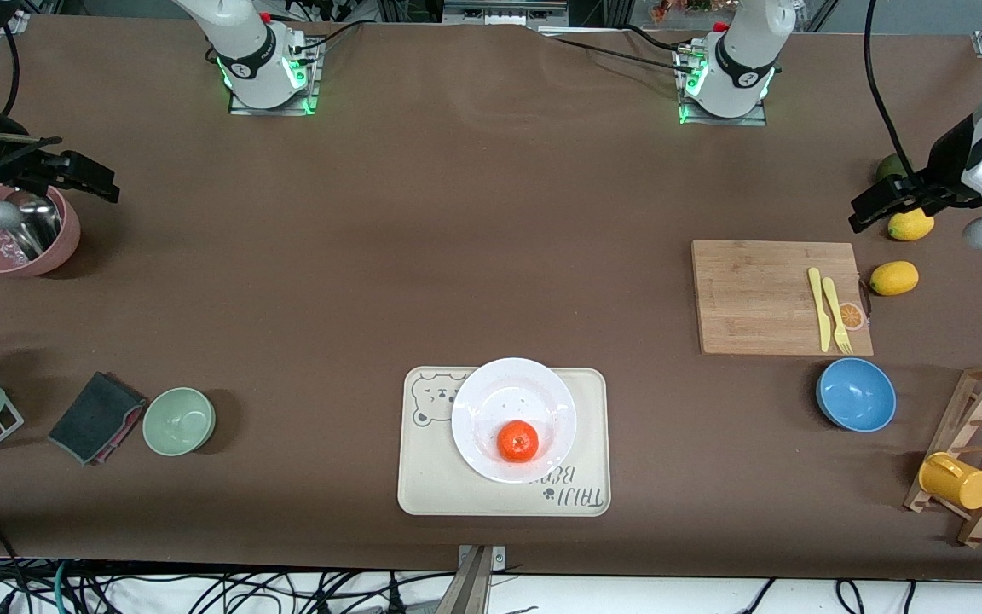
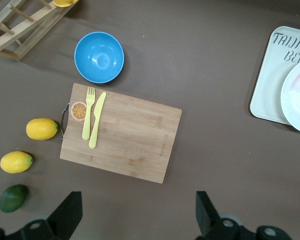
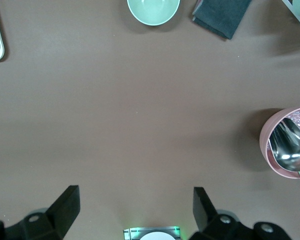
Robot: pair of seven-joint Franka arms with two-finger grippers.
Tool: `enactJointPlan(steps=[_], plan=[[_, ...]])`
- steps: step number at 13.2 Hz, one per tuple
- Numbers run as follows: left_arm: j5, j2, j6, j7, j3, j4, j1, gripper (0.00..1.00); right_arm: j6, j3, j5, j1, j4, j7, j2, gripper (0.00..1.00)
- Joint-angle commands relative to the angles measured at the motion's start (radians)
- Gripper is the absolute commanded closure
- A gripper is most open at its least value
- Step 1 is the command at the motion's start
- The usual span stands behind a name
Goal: Place orange and plate with both arms
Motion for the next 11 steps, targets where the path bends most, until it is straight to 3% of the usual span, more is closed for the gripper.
enactJointPlan(steps=[1,11], plan=[[0.032,0.01,-0.022,-0.003,-0.045,0.027,0.0,0.0,0.006,0.007,0.008,-0.003,-0.002,0.015,-0.001,0.0],[0.03,0.007,-0.03,-0.003,-0.051,0.027,0.01,0.0,0.001,0.008,0.011,-0.001,-0.002,0.015,-0.001,0.0]])
